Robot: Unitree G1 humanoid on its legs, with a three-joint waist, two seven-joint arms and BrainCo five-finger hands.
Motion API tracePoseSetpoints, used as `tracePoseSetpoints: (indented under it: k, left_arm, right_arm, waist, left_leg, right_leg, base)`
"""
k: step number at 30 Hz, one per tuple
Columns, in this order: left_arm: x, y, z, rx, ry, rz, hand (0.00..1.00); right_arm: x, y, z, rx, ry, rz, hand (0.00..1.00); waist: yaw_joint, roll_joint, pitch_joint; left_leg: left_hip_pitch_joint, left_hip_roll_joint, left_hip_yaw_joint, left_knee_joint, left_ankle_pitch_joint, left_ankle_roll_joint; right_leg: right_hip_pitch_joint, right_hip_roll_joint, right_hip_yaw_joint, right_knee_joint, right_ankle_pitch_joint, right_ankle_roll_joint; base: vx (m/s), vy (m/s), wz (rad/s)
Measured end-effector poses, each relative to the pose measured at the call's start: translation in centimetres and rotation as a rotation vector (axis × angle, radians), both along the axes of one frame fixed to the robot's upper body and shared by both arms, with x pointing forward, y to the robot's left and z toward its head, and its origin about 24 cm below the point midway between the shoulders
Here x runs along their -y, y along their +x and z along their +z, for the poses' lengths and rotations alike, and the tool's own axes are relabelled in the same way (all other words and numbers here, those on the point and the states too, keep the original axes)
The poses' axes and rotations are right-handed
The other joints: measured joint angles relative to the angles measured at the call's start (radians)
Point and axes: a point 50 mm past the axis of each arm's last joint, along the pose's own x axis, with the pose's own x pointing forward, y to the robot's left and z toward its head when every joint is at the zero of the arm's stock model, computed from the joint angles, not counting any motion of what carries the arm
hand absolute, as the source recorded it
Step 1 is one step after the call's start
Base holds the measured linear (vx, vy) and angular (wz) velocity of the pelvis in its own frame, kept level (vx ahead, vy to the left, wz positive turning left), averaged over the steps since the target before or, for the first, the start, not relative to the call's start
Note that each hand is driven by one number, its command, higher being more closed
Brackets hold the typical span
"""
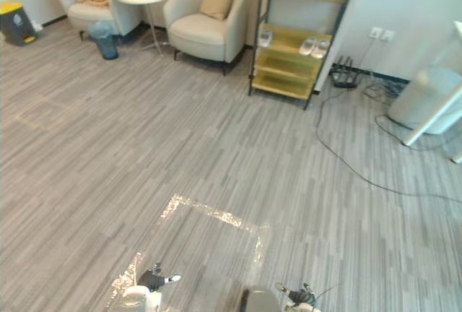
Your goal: Pick up cushions and gather them together orderly.
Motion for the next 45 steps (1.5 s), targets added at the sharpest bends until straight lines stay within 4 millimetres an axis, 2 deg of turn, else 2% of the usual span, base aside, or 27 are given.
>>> tracePoseSetpoints:
  k: [2, 3, 4, 5, 6, 8, 10, 11, 12, 13, 15, 16, 19, 21, 23, 27, 29, 32, 33, 34, 35, 36, 37, 38, 42, 45]
  left_arm:
    - [0.3, 0.2, 0.0, 0.004, -0.012, 0.016, 0.00]
    - [0.5, 0.7, 0.2, 0.022, -0.026, 0.039, 0.00]
    - [0.8, 1.0, 0.4, 0.038, -0.037, 0.049, 0.00]
    - [1.1, 1.1, 0.4, 0.046, -0.050, 0.047, 0.00]
    - [1.2, 1.4, 0.6, 0.059, -0.056, 0.046, 0.00]
    - [1.4, 1.6, 0.7, 0.070, -0.059, 0.042, 0.00]
    - [1.4, 2.0, 0.9, 0.085, -0.058, 0.034, 0.00]
    - [1.5, 2.1, 1.0, 0.091, -0.058, 0.034, 0.00]
    - [1.4, 2.2, 1.0, 0.093, -0.057, 0.034, 0.00]
    - [1.3, 2.0, 0.9, 0.087, -0.053, 0.035, 0.00]
    - [0.7, 1.9, 0.9, 0.083, -0.036, 0.030, 0.00]
    - [0.5, 2.0, 0.9, 0.084, -0.032, 0.034, 0.00]
    - [-0.1, 1.5, 0.7, 0.061, -0.017, 0.029, 0.00]
    - [-0.4, 1.0, 0.4, 0.036, -0.007, 0.019, 0.00]
    - [-0.6, 0.6, 0.3, 0.018, 0.006, -0.004, 0.00]
    - [-1.2, -0.3, 0.0, -0.010, 0.031, -0.031, 0.00]
    - [-1.2, -0.4, 0.0, -0.012, 0.033, -0.037, 0.00]
    - [-1.1, -1.1, -0.3, -0.043, 0.030, -0.035, 0.00]
    - [-1.2, -1.4, -0.4, -0.050, 0.030, -0.031, 0.00]
    - [-1.4, -1.4, -0.4, -0.051, 0.032, -0.026, 0.00]
    - [-1.8, -1.2, -0.3, -0.044, 0.043, -0.025, 0.00]
    - [-1.2, -1.2, -0.4, -0.044, 0.031, -0.032, 0.00]
    - [-0.9, -1.2, -0.4, -0.040, 0.024, -0.037, 0.00]
    - [-1.2, -1.4, -0.4, -0.044, 0.034, -0.036, 0.00]
    - [-2.5, -1.4, -0.2, -0.044, 0.058, -0.021, 0.00]
    - [-2.2, -1.5, -0.3, -0.047, 0.052, -0.028, 0.00]
  right_arm:
    - [0.1, -0.7, -0.1, -0.012, 0.003, -0.026, 0.00]
    - [0.1, -1.1, -0.2, -0.022, 0.003, -0.023, 0.00]
    - [-0.2, -1.0, -0.2, -0.021, 0.002, 0.000, 0.00]
    - [-0.2, -0.9, -0.2, -0.020, 0.000, 0.005, 0.00]
    - [-0.4, -1.3, -0.3, -0.026, 0.006, -0.005, 0.00]
    - [-0.6, -1.1, -0.3, -0.015, 0.012, -0.014, 0.00]
    - [-1.0, -0.8, -0.2, 0.000, 0.017, -0.015, 0.00]
    - [-1.0, -0.9, -0.2, -0.001, 0.019, -0.021, 0.00]
    - [-1.0, -1.0, -0.3, -0.004, 0.020, -0.023, 0.00]
    - [-1.0, -1.1, -0.3, -0.007, 0.020, -0.024, 0.00]
    - [-1.7, -1.2, -0.5, -0.012, 0.042, -0.024, 0.00]
    - [-1.8, -1.2, -0.5, -0.016, 0.045, -0.023, 0.00]
    - [-1.9, -1.1, -0.5, -0.020, 0.041, -0.007, 0.00]
    - [-1.9, -1.1, -0.5, -0.021, 0.043, -0.005, 0.00]
    - [-2.1, -1.0, -0.6, -0.029, 0.053, 0.002, 0.00]
    - [-2.0, -1.4, -0.8, -0.060, 0.041, 0.032, 0.00]
    - [-1.6, -2.1, -0.9, -0.081, 0.035, 0.028, 0.00]
    - [-1.3, -3.0, -1.0, -0.109, 0.029, 0.021, 0.00]
    - [-1.3, -3.3, -1.1, -0.114, 0.029, 0.014, 0.00]
    - [-1.3, -3.1, -1.0, -0.107, 0.032, 0.008, 0.00]
    - [-1.6, -3.5, -1.2, -0.123, 0.042, -0.004, 0.00]
    - [-0.4, -3.9, -1.0, -0.128, 0.010, -0.011, 0.00]
    - [0.1, -4.1, -1.0, -0.135, 0.006, -0.026, 0.00]
    - [-0.2, -3.9, -1.0, -0.130, 0.011, -0.025, 0.00]
    - [-1.8, -3.4, -1.3, -0.121, 0.055, -0.029, 0.00]
    - [-1.2, -3.5, -1.1, -0.121, 0.040, -0.031, 0.00]
  waist:
    - [-0.006, 0.013, 0.010]
    - [-0.009, 0.008, 0.015]
    - [-0.008, -0.004, 0.025]
    - [-0.004, 0.002, 0.029]
    - [-0.004, -0.009, 0.035]
    - [0.005, -0.014, 0.032]
    - [0.011, -0.011, 0.032]
    - [0.014, -0.011, 0.032]
    - [0.029, -0.014, 0.030]
    - [0.039, -0.019, 0.026]
    - [0.031, -0.046, 0.006]
    - [0.035, -0.051, 0.009]
    - [0.042, -0.064, -0.005]
    - [0.041, -0.054, -0.027]
    - [0.046, -0.052, -0.033]
    - [0.042, -0.050, -0.052]
    - [0.041, -0.053, -0.070]
    - [0.042, -0.037, -0.090]
    - [0.044, -0.038, -0.090]
    - [0.044, -0.050, -0.086]
    - [0.041, -0.073, -0.096]
    - [0.034, -0.030, -0.102]
    - [0.041, -0.024, -0.106]
    - [0.045, -0.025, -0.106]
    - [0.044, -0.076, -0.087]
    - [0.043, -0.074, -0.092]
  left_leg:
    - [-0.037, 0.025, -0.002, 0.146, 0.009, -0.019]
    - [-0.113, 0.051, 0.002, 0.355, 0.036, -0.061]
    - [-0.191, 0.088, 0.009, 0.534, 0.054, -0.071]
    - [-0.258, 0.135, 0.055, 0.671, 0.030, -0.048]
    - [-0.296, 0.158, 0.098, 0.680, 0.005, -0.038]
    - [-0.342, 0.144, 0.133, 0.531, -0.001, -0.024]
    - [-0.398, 0.081, 0.076, 0.284, 0.030, -0.016]
    - [-0.402, 0.058, 0.041, 0.199, 0.060, -0.022]
    - [-0.392, 0.023, 0.000, 0.133, 0.148, -0.044]
    - [-0.360, -0.001, 0.001, 0.104, 0.192, -0.039]
    - [-0.373, -0.028, 0.031, 0.143, 0.157, -0.010]
    - [-0.384, -0.030, 0.046, 0.192, 0.127, 0.000]
    - [-0.349, -0.057, 0.085, 0.227, 0.092, 0.040]
    - [-0.340, -0.062, 0.091, 0.224, 0.070, 0.047]
    - [-0.306, -0.066, 0.108, 0.186, 0.068, 0.049]
    - [-0.234, -0.070, 0.111, 0.115, 0.069, 0.049]
    - [-0.234, -0.069, 0.101, 0.115, 0.069, 0.049]
    - [-0.221, -0.053, 0.081, 0.150, 0.070, 0.048]
    - [-0.237, -0.051, 0.070, 0.208, 0.076, 0.045]
    - [-0.267, -0.059, 0.058, 0.273, 0.091, 0.049]
    - [-0.286, -0.106, 0.020, 0.153, 0.053, 0.053]
    - [-0.276, -0.084, -0.022, 0.032, 0.189, 0.045]
    - [-0.261, -0.088, -0.029, 0.008, 0.182, 0.030]
    - [-0.260, -0.090, -0.022, 0.002, 0.183, 0.030]
    - [-0.251, -0.085, -0.025, -0.002, 0.183, 0.030]
    - [-0.238, -0.079, -0.023, -0.023, 0.192, 0.016]
  right_leg:
    - [0.060, 0.011, -0.022, -0.018, -0.030, -0.013]
    - [0.120, 0.011, -0.032, -0.054, -0.042, -0.017]
    - [0.165, 0.012, -0.043, -0.084, -0.050, -0.022]
    - [0.220, 0.016, -0.052, -0.108, -0.062, -0.029]
    - [0.262, 0.013, -0.056, -0.129, -0.067, -0.024]
    - [0.301, 0.000, -0.049, -0.160, -0.077, -0.010]
    - [0.316, -0.021, -0.029, -0.169, -0.105, 0.011]
    - [0.321, -0.028, -0.017, -0.169, -0.114, 0.024]
    - [0.334, -0.042, 0.014, -0.168, -0.128, 0.045]
    - [0.344, -0.052, 0.048, -0.172, -0.137, 0.065]
    - [0.345, -0.082, 0.087, -0.193, -0.128, 0.089]
    - [0.352, -0.090, 0.105, -0.200, -0.126, 0.093]
    - [0.369, -0.124, 0.153, -0.193, -0.113, 0.106]
    - [0.346, -0.128, 0.179, -0.161, -0.104, 0.104]
    - [0.317, -0.135, 0.184, -0.114, -0.090, 0.123]
    - [0.306, -0.145, 0.101, -0.057, -0.077, 0.133]
    - [0.312, -0.144, 0.087, -0.079, -0.071, 0.127]
    - [0.375, -0.128, 0.081, -0.162, -0.019, 0.122]
    - [0.399, -0.138, 0.082, -0.186, 0.003, 0.123]
    - [0.419, -0.152, 0.082, -0.195, 0.009, 0.127]
    - [0.431, -0.187, 0.087, -0.208, 0.009, 0.129]
    - [0.417, -0.158, 0.064, -0.204, 0.018, 0.138]
    - [0.414, -0.162, 0.066, -0.203, 0.015, 0.145]
    - [0.413, -0.165, 0.063, -0.210, 0.015, 0.145]
    - [0.436, -0.158, 0.061, -0.244, 0.014, 0.145]
    - [0.436, -0.150, 0.060, -0.254, 0.014, 0.145]
  base:
    - [0.38, -0.202, 0.23]
    - [0.34, -0.174, 0.37]
    - [0.36, -0.149, 0.32]
    - [0.26, -0.055, 0.21]
    - [0.24, -0.044, 0.08]
    - [0.20, 0.007, -0.09]
    - [0.25, 0.120, -0.16]
    - [0.28, 0.197, -0.38]
    - [0.35, 0.244, -0.57]
    - [0.37, 0.248, -0.54]
    - [0.39, 0.208, -0.30]
    - [0.44, 0.231, -0.29]
    - [0.29, 0.176, -0.35]
    - [0.25, 0.149, -0.33]
    - [0.17, 0.078, -0.40]
    - [0.15, 0.035, -0.25]
    - [0.12, -0.013, -0.15]
    - [0.12, -0.034, -0.18]
    - [0.12, -0.005, -0.10]
    - [0.09, 0.006, 0.05]
    - [0.08, 0.005, 0.17]
    - [0.05, 0.023, 0.02]
    - [0.05, 0.034, -0.09]
    - [0.06, 0.063, -0.21]
    - [-0.01, -0.007, -0.03]
    - [-0.07, -0.053, -0.14]
